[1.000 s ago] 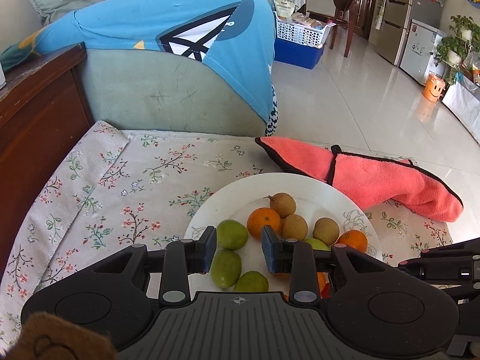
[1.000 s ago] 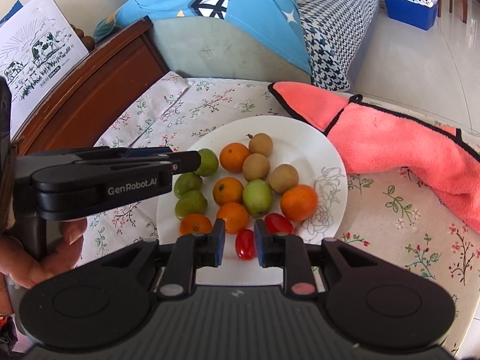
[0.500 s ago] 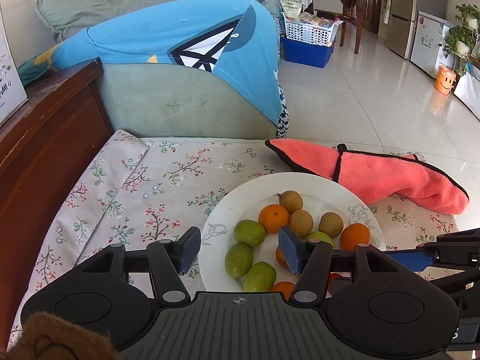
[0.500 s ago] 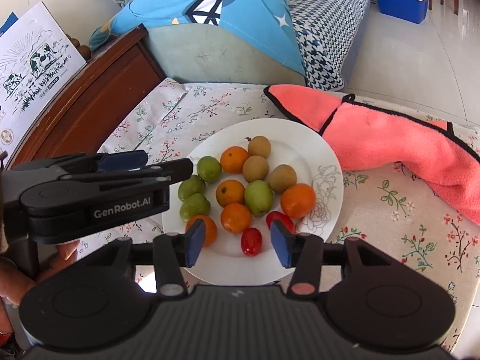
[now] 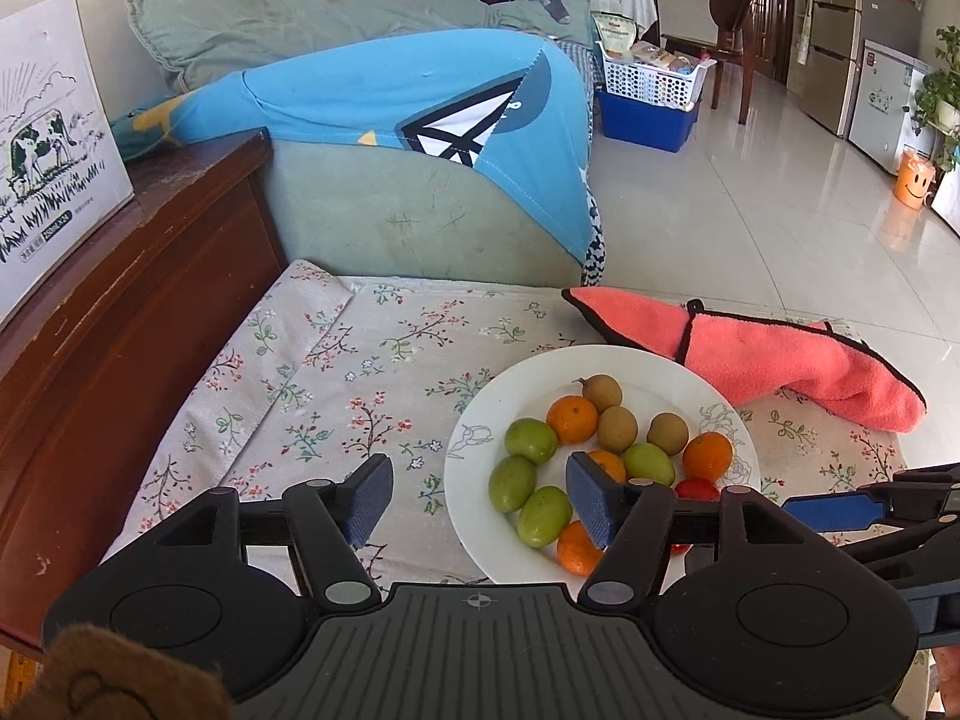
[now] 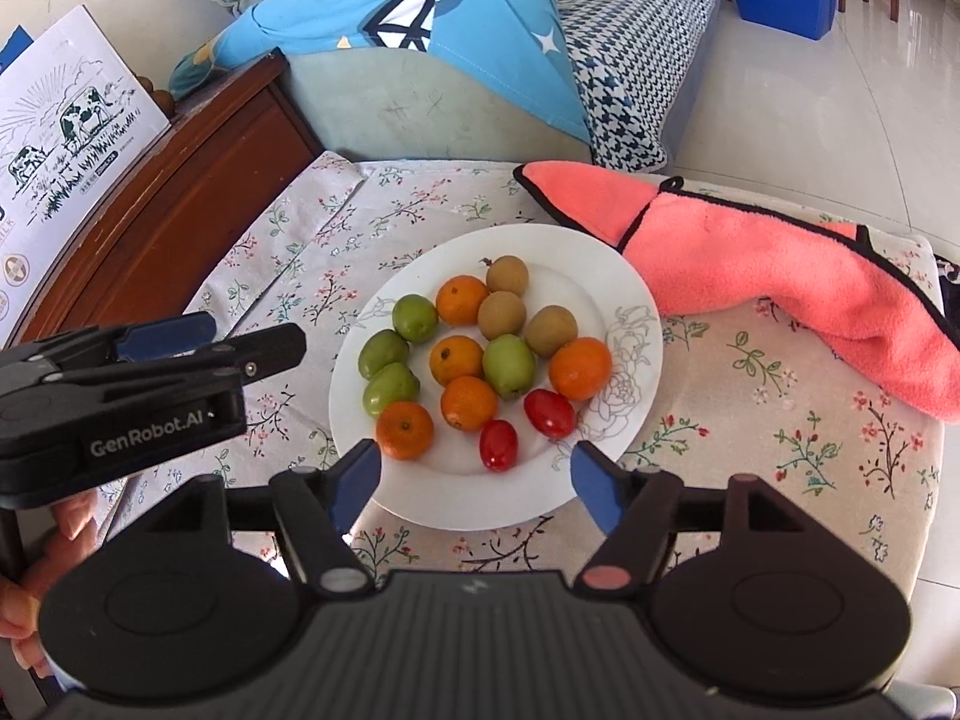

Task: Organize fruits
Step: 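Open both tools and withdraw them from the plate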

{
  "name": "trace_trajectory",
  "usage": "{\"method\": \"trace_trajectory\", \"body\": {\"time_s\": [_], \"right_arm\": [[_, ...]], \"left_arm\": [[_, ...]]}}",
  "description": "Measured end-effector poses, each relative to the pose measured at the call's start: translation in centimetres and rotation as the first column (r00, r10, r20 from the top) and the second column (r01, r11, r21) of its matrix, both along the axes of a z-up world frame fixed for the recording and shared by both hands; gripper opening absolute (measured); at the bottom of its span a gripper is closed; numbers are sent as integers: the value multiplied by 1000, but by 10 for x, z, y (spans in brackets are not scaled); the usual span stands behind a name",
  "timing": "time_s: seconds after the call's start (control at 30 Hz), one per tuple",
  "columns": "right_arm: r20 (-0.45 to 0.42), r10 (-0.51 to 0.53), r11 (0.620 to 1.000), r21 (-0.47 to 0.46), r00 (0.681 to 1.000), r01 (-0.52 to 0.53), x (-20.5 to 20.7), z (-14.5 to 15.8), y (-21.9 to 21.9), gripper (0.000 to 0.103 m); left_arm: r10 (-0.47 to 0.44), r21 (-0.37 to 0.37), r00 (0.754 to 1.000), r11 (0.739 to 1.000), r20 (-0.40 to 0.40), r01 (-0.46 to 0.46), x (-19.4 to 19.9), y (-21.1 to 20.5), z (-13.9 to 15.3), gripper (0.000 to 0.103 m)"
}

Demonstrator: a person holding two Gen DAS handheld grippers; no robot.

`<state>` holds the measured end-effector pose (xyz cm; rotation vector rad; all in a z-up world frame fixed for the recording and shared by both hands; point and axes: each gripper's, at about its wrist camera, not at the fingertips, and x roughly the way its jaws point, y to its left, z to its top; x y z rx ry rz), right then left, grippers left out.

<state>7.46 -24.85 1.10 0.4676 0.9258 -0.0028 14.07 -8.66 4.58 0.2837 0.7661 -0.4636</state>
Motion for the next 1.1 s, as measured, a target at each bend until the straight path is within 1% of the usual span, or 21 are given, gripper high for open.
{"method": "trace_trajectory", "body": {"time_s": [0.03,0.27,0.43,0.6,0.7,0.77,0.9,0.97,1.1], "right_arm": [[-4,-4,1000,3,1000,4,-2,1,0,73],[16,8,1000,-6,1000,-8,-18,12,8,75],[27,10,1000,-2,1000,-10,-29,22,13,80],[36,7,1000,3,999,-7,-43,30,16,80],[47,12,1000,3,999,-12,-52,34,17,81],[47,16,1000,0,999,-16,-57,36,17,82],[42,14,1000,-2,999,-14,-66,37,18,82],[46,14,1000,9,999,-14,-71,39,18,82],[53,25,1000,11,998,-26,-80,40,18,86]], "left_arm": [[7,-5,1000,1000,2,-7,-3,3,3,68],[54,-20,999,998,10,-54,-24,23,20,70],[56,-36,998,998,14,-56,-40,34,29,70],[40,-42,999,998,5,-39,-60,44,32,70],[35,-30,999,999,9,-35,-71,48,31,70],[36,-31,999,999,-2,-36,-76,50,29,70],[40,-66,999,997,-32,-42,-80,53,32,70],[25,-87,999,996,-40,-28,-84,53,35,70],[18,-85,999,996,-37,-21,-90,53,31,72]]}}
